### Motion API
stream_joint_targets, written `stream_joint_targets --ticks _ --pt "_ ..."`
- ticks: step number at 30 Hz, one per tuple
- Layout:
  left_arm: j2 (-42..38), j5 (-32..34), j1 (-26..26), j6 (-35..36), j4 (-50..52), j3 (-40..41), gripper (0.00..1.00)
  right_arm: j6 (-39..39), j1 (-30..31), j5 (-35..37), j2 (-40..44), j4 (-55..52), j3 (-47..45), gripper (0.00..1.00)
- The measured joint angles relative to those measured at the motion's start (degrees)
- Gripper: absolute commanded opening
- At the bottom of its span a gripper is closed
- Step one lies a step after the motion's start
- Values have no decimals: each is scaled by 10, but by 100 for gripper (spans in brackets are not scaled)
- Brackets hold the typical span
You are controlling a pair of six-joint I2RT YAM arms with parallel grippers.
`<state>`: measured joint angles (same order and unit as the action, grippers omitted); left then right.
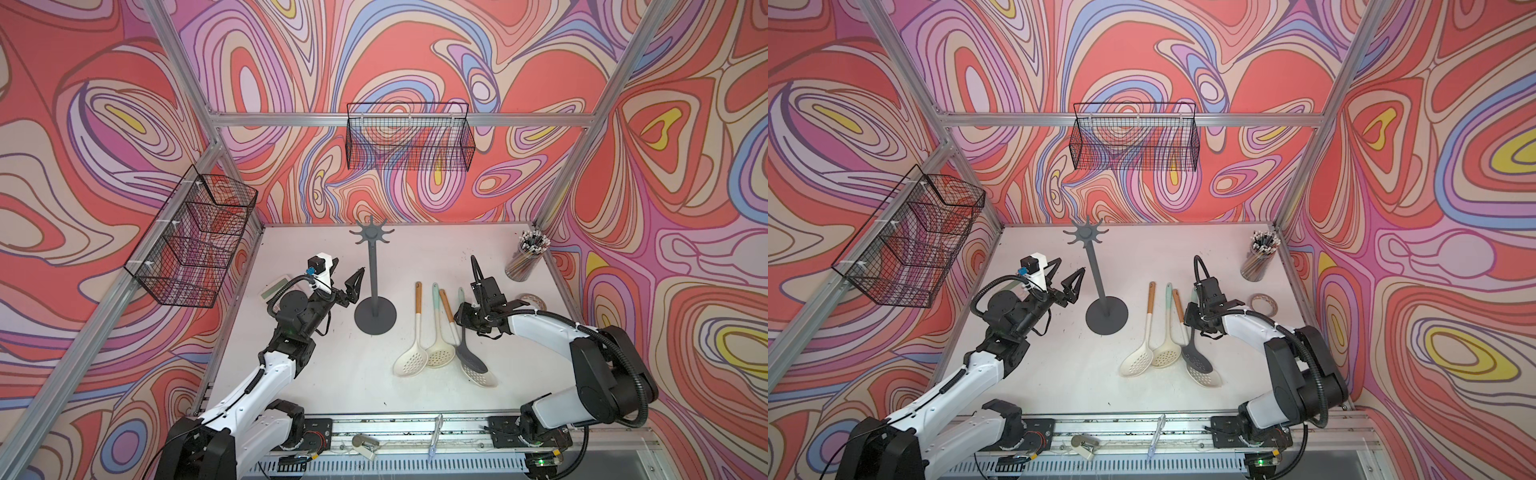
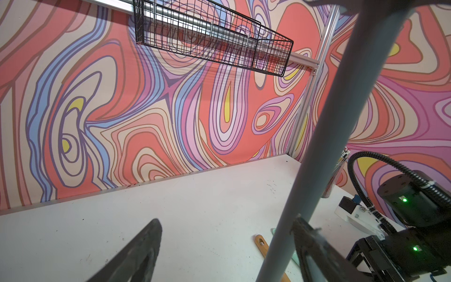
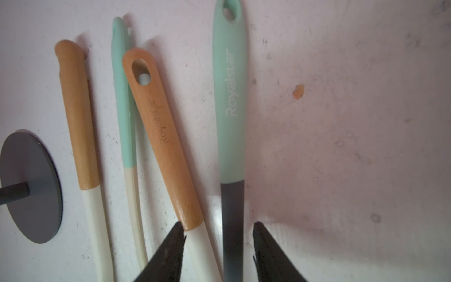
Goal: Hang the skimmer on the kitchen utensil rack
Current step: Pick up the skimmer from the center of the board.
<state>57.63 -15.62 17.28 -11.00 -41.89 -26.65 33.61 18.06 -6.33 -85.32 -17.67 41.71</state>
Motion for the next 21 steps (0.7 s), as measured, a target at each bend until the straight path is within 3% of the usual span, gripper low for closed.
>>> stream_joint_targets --ticks 6,13,21 --pt "3 0 0 0 -1 0 86 2 -7 -11 -15 27 -14 38" --pt "6 0 0 0 -2 0 86 2 -7 -24 -25 46 -16 18" --pt "8 0 0 0 -3 0 87 -3 -7 -25 -25 47 -16 5"
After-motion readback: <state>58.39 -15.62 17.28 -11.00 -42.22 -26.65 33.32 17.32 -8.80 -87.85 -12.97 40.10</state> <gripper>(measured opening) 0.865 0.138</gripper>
